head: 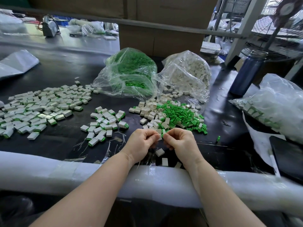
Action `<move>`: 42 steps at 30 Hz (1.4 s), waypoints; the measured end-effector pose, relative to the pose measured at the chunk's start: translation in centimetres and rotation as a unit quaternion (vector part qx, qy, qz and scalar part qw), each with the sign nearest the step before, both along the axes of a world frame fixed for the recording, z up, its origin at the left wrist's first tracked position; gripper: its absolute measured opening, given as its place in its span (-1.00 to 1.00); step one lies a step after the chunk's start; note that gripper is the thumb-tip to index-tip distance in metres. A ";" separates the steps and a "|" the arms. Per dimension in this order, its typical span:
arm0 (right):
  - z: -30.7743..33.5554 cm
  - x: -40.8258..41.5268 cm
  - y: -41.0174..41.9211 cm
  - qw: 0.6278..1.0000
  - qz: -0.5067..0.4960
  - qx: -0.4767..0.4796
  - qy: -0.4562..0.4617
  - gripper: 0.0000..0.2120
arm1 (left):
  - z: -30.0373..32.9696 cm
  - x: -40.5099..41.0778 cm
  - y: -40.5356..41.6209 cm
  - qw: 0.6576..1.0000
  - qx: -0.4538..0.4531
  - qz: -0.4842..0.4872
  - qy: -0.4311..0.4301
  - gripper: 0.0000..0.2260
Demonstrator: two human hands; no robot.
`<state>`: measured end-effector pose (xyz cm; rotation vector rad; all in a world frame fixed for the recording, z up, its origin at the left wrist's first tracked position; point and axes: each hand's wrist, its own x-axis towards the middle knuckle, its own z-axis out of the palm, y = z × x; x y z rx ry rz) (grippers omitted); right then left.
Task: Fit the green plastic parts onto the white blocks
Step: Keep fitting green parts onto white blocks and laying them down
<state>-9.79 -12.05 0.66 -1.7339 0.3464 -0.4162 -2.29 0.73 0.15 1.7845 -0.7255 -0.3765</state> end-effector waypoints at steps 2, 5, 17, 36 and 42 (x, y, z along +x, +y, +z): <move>0.0 0.0 0.0 1.000 0.002 -0.008 0.008 -0.81 | -0.1 -0.1 0.1 1.000 0.014 0.001 -0.012 -0.84; 0.1 0.0 0.0 1.000 0.009 -0.017 0.018 -0.79 | -0.1 -0.2 0.1 0.999 0.025 0.008 -0.019 -0.86; 0.1 0.0 0.1 1.000 0.000 -0.022 0.020 -0.81 | 0.1 -0.4 -0.2 0.998 0.036 0.016 -0.047 -0.86; 0.1 0.1 -0.1 0.998 -0.028 0.046 -0.018 -0.86 | 0.6 -0.6 -0.1 0.999 0.016 0.004 -0.051 -0.88; -0.1 0.3 0.2 1.000 -0.015 0.004 0.009 -0.81 | 0.4 -0.4 -0.1 0.999 0.028 0.007 -0.036 -0.85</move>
